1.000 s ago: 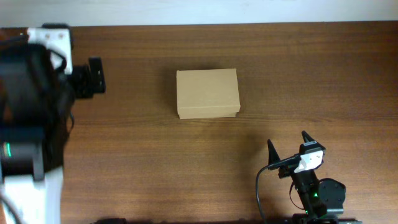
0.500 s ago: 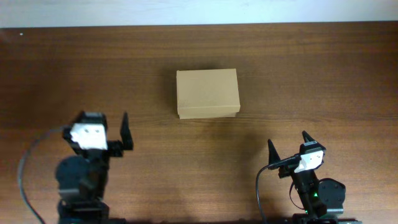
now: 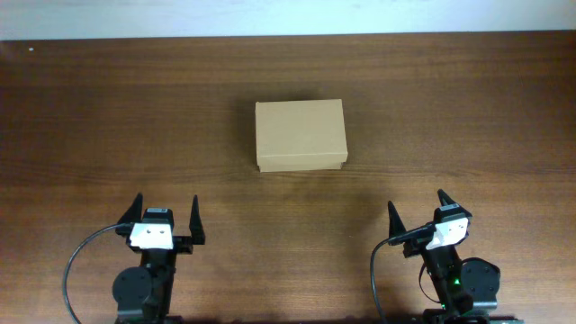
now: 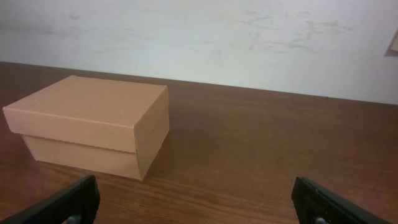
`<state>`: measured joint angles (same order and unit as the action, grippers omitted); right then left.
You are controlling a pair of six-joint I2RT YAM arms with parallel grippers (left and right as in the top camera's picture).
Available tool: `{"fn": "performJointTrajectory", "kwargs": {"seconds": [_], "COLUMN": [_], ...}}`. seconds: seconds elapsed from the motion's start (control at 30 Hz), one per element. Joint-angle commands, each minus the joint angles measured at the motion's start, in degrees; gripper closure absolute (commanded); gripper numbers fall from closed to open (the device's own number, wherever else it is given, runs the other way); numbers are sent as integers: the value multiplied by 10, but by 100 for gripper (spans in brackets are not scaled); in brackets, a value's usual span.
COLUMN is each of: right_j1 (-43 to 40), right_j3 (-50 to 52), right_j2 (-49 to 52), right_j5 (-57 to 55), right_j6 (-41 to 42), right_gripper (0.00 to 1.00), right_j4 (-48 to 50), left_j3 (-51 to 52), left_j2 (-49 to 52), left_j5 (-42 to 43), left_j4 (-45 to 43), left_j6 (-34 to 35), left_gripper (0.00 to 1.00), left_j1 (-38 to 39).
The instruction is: Pack container
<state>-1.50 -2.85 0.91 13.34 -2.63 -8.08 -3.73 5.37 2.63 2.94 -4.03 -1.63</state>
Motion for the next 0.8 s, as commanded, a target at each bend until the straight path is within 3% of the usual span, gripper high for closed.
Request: {"fn": "performJointTrajectory", "kwargs": {"seconds": [0.0,0.77], "right_j1": [3,3], "right_j3": [6,5], "right_j2": [-5,-5], "right_j5": [-5,-5], "right_j6": [0,0], "right_gripper": [1,1], "right_j4": [2,2], "left_j3": [18,19], "left_j2": [-19,-51], "left_j5": [6,-5], "left_j4": [14,43], "left_j6": [-1,-1], "left_gripper": [0,0], "left_j1": [0,0]}}
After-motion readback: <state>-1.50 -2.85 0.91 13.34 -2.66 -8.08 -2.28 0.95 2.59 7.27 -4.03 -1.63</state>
